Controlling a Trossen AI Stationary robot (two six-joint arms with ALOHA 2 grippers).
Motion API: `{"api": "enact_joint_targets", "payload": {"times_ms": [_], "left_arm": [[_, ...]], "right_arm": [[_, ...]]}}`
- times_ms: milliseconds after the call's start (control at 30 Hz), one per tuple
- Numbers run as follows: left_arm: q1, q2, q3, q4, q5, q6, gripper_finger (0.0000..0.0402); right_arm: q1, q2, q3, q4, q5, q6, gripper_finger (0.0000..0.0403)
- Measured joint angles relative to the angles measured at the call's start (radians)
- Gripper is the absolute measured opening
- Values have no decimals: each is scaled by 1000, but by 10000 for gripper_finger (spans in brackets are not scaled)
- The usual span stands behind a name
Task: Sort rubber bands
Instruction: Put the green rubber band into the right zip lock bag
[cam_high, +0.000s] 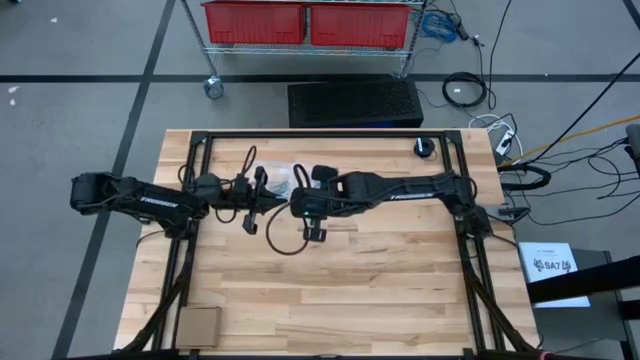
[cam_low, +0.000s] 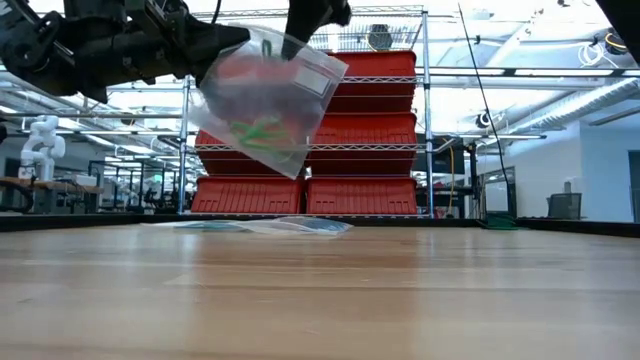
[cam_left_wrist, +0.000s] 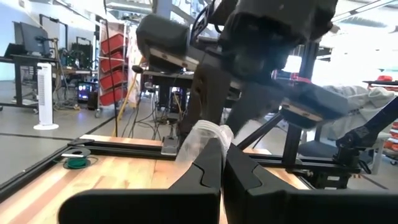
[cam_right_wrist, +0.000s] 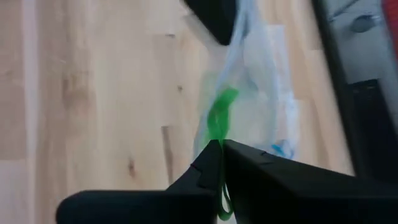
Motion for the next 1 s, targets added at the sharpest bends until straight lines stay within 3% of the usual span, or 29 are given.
{"api": "enact_joint_targets", "payload": {"times_ms": [333,467,567,767,900,1000], "left_arm": [[0,0,0,-43,3,1,0],[1,0,0,-62,2,10,0],[1,0,1,-81,2,18,0],[-15,0,39,-271,-13,86,0],[-78,1,102,-471,-105,171,0],[-146,1,142,-601,-160,214,0]], "right_arm": [[19,-25,27,-49,-26,44,142],[37,-31,100,-166,-28,98,165],[63,-42,108,-263,-28,142,145],[167,-46,-7,-358,-18,253,14],[247,-54,-185,-293,-17,364,3],[299,-100,-387,-112,-29,449,1]]}}
